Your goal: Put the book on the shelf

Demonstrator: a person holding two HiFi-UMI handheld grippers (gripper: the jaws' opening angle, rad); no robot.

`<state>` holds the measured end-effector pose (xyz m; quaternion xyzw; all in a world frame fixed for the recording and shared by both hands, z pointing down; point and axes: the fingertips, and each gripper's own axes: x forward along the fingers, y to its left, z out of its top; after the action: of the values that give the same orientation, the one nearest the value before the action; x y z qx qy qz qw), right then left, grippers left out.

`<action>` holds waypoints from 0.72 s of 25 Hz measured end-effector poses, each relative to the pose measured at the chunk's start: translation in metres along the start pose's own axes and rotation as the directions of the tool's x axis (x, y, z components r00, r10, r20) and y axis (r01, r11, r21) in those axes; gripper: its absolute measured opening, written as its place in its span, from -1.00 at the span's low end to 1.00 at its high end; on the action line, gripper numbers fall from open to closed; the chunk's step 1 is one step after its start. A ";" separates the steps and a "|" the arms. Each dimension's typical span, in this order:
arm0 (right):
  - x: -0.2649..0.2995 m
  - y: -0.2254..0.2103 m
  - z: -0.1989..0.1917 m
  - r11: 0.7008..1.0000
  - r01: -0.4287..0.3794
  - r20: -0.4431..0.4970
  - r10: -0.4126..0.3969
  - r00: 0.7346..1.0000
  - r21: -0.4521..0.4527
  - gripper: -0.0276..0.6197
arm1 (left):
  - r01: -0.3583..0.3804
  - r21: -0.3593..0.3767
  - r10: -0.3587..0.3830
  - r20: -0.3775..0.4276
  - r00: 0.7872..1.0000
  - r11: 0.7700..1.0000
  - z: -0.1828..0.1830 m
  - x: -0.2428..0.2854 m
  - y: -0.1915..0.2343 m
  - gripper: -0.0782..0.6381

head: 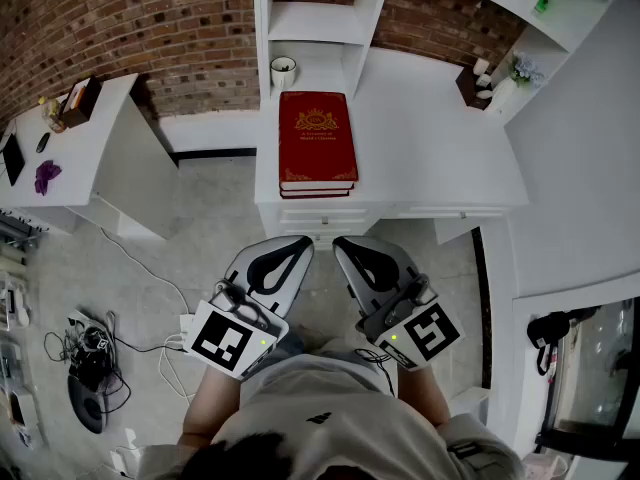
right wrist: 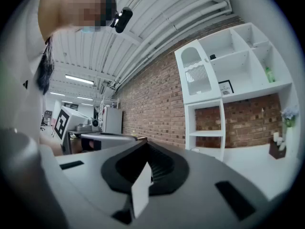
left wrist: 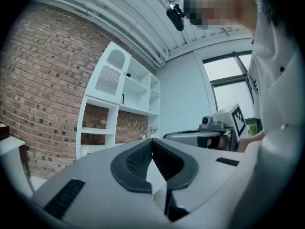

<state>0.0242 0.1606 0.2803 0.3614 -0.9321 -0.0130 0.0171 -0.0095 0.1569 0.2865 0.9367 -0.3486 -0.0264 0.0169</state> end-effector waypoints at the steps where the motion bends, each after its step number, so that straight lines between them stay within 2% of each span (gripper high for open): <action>1: 0.001 0.000 -0.001 1.000 0.000 0.000 0.000 1.000 0.003 -0.89 | 0.002 -0.001 -0.002 -0.008 1.000 1.000 0.000 0.000 0.000 -0.74; 18: 0.022 0.015 -0.004 1.000 -0.013 -0.002 0.013 1.000 0.002 -0.89 | -0.005 0.006 0.005 -0.030 1.000 1.000 -0.004 -0.018 0.017 -0.74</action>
<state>-0.0024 0.1569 0.2857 0.3555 -0.9344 -0.0116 0.0176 -0.0335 0.1562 0.2924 0.9361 -0.3509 -0.0111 0.0195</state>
